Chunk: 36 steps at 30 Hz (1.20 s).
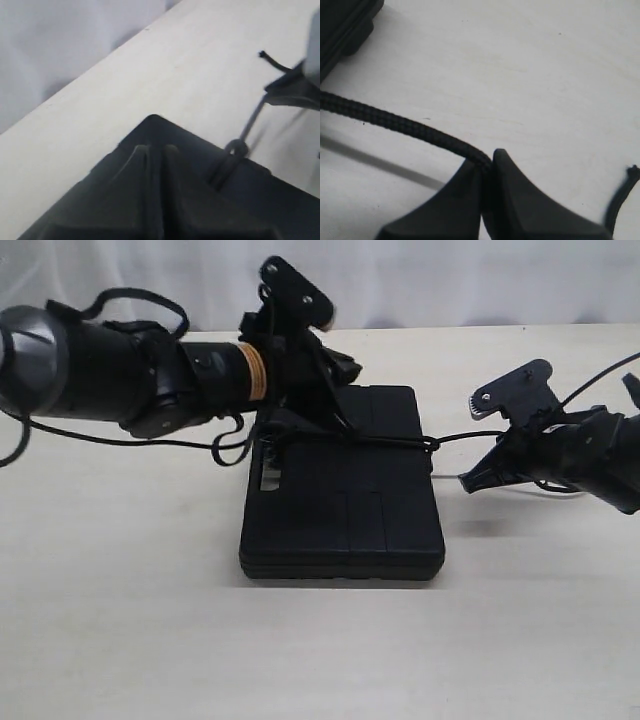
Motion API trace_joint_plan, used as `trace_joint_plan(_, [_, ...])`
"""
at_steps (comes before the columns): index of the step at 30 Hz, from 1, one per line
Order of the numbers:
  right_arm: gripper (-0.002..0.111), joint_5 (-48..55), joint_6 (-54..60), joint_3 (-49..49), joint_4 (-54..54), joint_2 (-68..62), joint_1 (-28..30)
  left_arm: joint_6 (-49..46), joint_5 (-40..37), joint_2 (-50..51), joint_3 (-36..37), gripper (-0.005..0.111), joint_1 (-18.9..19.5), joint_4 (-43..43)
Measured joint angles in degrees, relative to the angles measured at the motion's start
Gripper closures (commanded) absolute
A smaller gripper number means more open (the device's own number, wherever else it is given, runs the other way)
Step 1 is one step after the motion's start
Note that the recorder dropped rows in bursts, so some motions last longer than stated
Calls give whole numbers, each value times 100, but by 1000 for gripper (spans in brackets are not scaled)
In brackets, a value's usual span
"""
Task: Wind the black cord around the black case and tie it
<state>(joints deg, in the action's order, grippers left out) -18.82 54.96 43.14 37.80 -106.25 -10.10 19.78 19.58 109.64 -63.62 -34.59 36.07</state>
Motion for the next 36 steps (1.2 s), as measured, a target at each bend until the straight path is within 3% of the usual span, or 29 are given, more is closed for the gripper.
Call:
trace_joint_plan(1, [104,0,-10,0,0,0,0,92,351,221,0,107,0,452])
trace_joint_plan(4, [104,0,-10,0,0,0,0,181,461,761,0,107,121,1195])
trace_joint_plan(9, [104,86,-52,97,0,0,0,363,465,1121,-11,107,403,1442])
trace_joint_plan(17, [104,123,-52,147,0,0,0,552,517,1172,-46,107,515,1442])
trace_joint_plan(23, [104,123,-42,147,0,0,23,1270,1327,853,-46,107,524,2221])
trace_joint_plan(30, [104,161,-42,147,8,0,75,280,1438,920,-70,107,524,1715])
trace_joint_plan(36, [104,171,-42,147,8,0,75,54,1201,1320,-115,107,524,1561])
